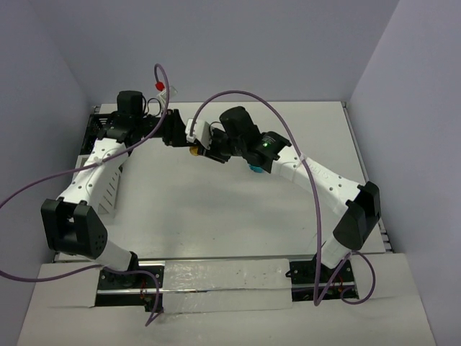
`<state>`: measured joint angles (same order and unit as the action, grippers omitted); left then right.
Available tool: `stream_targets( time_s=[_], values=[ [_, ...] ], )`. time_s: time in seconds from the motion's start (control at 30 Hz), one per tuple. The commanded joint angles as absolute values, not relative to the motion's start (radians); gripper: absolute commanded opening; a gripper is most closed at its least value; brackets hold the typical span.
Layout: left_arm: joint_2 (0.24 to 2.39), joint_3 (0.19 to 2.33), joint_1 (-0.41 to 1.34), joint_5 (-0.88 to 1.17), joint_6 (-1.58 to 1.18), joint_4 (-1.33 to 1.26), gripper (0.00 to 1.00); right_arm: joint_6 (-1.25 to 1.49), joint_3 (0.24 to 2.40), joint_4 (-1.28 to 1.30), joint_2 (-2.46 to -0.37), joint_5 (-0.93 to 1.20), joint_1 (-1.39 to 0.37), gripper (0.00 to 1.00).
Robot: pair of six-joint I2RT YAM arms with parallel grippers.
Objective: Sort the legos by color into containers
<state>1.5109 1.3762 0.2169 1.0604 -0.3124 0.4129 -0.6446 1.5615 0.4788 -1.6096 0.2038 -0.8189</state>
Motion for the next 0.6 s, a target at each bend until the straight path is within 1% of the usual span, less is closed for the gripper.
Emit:
stream_targets(
  time_s=[0.0, 0.1, 0.2, 0.27, 0.33, 0.47, 0.57],
  values=[
    [1.522, 1.384, 0.221, 1.117, -0.336, 0.365, 0.44, -0.678, 1.54, 0.397, -1.565, 0.173, -0.836, 0.0],
    [1.511, 1.369, 0.207, 1.14, -0.325, 0.375, 0.11, -0.673, 1.525, 0.38, -1.562, 0.144, -0.836, 0.0],
    [1.485, 1.321, 0.154, 1.18, -0.373, 0.342, 0.0, -0.66, 1.481, 0.331, -1.546, 0.1, -0.836, 0.0],
    [1.456, 1.307, 0.093, 1.2, -0.382, 0.332, 0.0, -0.663, 1.438, 0.273, -1.517, 0.065, -0.836, 0.0],
    [1.44, 1.32, -0.011, 1.196, -0.304, 0.389, 0.0, -0.669, 1.376, 0.239, -1.494, 0.037, -0.833, 0.0],
    [1.442, 1.409, -0.215, 1.163, -0.122, 0.57, 0.0, -0.679, 1.298, 0.231, -1.45, 0.032, -0.826, 0.0],
    [1.479, 1.515, -0.362, 1.082, 0.082, 0.783, 0.0, -0.667, 1.258, 0.235, -1.437, 0.037, -0.819, 0.0]
  ],
)
